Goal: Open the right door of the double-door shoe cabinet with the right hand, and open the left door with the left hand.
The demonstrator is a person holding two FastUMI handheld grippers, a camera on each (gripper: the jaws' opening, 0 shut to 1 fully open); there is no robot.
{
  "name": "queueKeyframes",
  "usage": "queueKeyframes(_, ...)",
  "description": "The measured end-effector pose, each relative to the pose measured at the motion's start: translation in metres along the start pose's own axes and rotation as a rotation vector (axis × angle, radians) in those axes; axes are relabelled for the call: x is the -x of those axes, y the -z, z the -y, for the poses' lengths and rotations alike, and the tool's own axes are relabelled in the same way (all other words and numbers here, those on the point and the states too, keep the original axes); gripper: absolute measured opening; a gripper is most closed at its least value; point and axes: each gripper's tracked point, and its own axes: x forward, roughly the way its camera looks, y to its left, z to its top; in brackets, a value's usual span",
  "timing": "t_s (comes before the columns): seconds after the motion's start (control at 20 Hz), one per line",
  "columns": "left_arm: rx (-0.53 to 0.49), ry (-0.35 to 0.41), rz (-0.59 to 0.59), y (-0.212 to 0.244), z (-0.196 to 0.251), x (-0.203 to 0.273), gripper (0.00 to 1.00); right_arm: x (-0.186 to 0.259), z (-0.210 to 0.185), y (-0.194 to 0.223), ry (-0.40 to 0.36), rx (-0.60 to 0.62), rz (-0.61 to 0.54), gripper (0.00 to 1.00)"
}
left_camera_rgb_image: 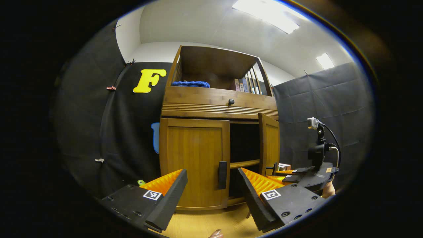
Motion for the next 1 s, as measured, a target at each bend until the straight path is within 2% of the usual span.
queueKeyframes(0.55,0.017,0.064,0.001,0.0,0.038,-0.002,0.94,0.039,0.027,-0.001,0.027,0.012,-0.001,0.22)
queueKeyframes(0.6,0.018,0.069,0.001,-0.001,0.041,-0.003,0.94,0.042,0.029,-0.001,0.031,0.011,-0.002,0.26)
queueKeyframes(0.9,0.022,0.101,0.002,0.001,0.06,-0.003,0.94,0.06,0.047,-0.002,0.064,0.015,-0.005,0.26)
queueKeyframes(0.95,0.024,0.107,0.002,0.002,0.063,-0.003,0.94,0.064,0.05,-0.003,0.071,0.017,-0.005,0.21)
queueKeyframes(1.0,0.026,0.112,0.0,0.002,0.066,-0.004,0.94,0.066,0.054,-0.002,0.079,0.018,-0.005,0.25)
